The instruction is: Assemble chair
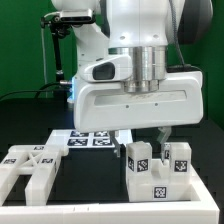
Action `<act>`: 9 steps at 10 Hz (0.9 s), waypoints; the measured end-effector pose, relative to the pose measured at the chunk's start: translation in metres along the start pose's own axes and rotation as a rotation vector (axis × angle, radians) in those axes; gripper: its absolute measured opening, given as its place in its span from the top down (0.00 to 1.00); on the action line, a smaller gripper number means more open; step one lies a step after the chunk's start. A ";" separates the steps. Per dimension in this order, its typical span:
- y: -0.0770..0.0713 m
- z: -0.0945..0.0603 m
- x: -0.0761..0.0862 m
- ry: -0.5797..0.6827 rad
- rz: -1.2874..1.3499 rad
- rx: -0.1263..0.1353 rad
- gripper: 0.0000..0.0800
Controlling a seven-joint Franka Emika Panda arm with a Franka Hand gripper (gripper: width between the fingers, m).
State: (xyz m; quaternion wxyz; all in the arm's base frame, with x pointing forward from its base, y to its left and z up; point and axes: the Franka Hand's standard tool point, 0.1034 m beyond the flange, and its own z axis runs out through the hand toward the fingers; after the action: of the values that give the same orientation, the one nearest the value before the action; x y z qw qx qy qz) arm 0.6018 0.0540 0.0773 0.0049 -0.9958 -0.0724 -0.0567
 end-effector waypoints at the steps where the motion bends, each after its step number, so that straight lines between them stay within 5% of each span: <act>1: 0.000 0.000 0.000 0.000 0.000 0.000 0.61; 4: 0.000 0.000 0.000 -0.001 0.038 0.000 0.64; 9: 0.005 0.001 -0.001 0.019 0.510 0.004 0.64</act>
Offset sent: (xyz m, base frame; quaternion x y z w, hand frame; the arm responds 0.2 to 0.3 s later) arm 0.0000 0.0000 0.0000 0.0000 0.0000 0.0000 1.0000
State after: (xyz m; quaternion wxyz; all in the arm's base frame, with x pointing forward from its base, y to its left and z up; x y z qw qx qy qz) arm 0.6019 0.0495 0.0758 0.0215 -0.9812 0.1810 -0.0628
